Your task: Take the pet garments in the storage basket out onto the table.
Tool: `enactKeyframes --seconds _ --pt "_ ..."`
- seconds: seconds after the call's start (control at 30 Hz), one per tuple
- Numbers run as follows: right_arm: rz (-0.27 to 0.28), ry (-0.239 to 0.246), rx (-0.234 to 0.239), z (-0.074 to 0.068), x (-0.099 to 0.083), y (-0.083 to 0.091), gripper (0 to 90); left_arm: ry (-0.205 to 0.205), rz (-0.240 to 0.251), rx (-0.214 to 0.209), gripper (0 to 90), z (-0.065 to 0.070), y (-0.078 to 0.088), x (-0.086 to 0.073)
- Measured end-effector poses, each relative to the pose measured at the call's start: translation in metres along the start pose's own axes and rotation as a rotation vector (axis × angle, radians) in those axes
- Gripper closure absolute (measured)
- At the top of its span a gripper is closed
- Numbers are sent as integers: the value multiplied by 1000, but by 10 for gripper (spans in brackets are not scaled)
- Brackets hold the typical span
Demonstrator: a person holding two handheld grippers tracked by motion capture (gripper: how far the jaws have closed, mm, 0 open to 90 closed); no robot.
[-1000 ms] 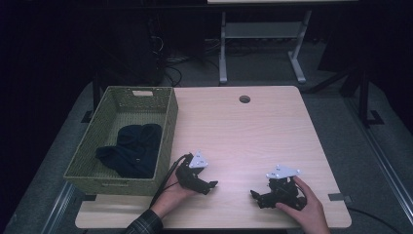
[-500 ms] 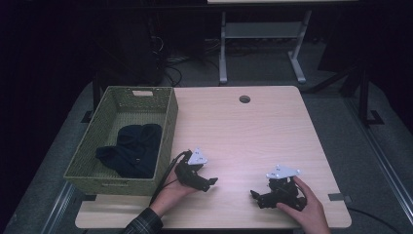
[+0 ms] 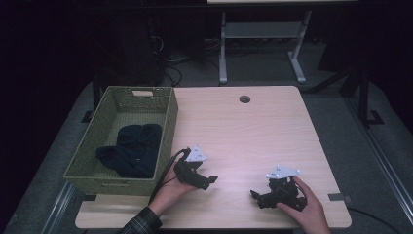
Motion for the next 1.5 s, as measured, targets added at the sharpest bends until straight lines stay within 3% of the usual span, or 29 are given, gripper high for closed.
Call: enactKeyframes --seconds 0.37,0.67,1.5 --pt "0 -2 0 0 0 0 0 0 -16 -4 134 0 4 5" --pt "0 -2 0 0 0 0 0 21 2 -12 134 -1 10 12" --pt "-1 -4 1 0 0 0 0 12 22 -32 134 -2 29 32"
Point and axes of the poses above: each handheld gripper's, and its own axes: y roughly backward along the jaws, x roughly out of its top, z roughly to its right, the point moved 4 cm from there along -y, roughly forward along the jaws, and after that the axes turned 1 degree about -x, right-handed, at the moved point
